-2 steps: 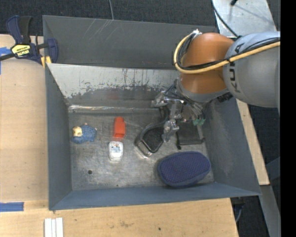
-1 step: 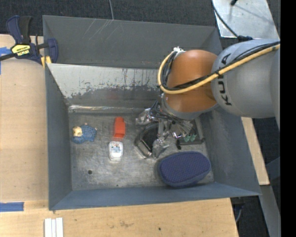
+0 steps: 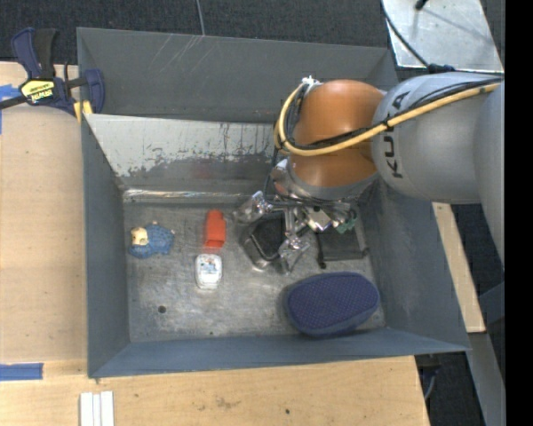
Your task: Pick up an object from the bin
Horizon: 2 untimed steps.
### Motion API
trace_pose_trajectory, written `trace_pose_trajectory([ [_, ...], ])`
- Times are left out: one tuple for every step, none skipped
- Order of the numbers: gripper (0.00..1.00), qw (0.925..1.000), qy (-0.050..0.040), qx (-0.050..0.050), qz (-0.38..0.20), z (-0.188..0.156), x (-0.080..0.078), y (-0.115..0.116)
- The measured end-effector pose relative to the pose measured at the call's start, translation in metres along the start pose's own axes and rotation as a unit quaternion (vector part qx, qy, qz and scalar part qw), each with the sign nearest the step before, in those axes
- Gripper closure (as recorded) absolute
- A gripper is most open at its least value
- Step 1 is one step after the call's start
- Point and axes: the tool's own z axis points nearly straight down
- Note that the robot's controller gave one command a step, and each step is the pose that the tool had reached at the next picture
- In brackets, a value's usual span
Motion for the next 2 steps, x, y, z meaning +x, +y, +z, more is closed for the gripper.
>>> trace_pose_trajectory([
  [1.00,1.0000,-0.0004,0.000,0.001,-0.001,0.000,0.000],
  [1.00,0.9999,-0.0061,0.004,0.013,-0.080,0.007,0.005],
])
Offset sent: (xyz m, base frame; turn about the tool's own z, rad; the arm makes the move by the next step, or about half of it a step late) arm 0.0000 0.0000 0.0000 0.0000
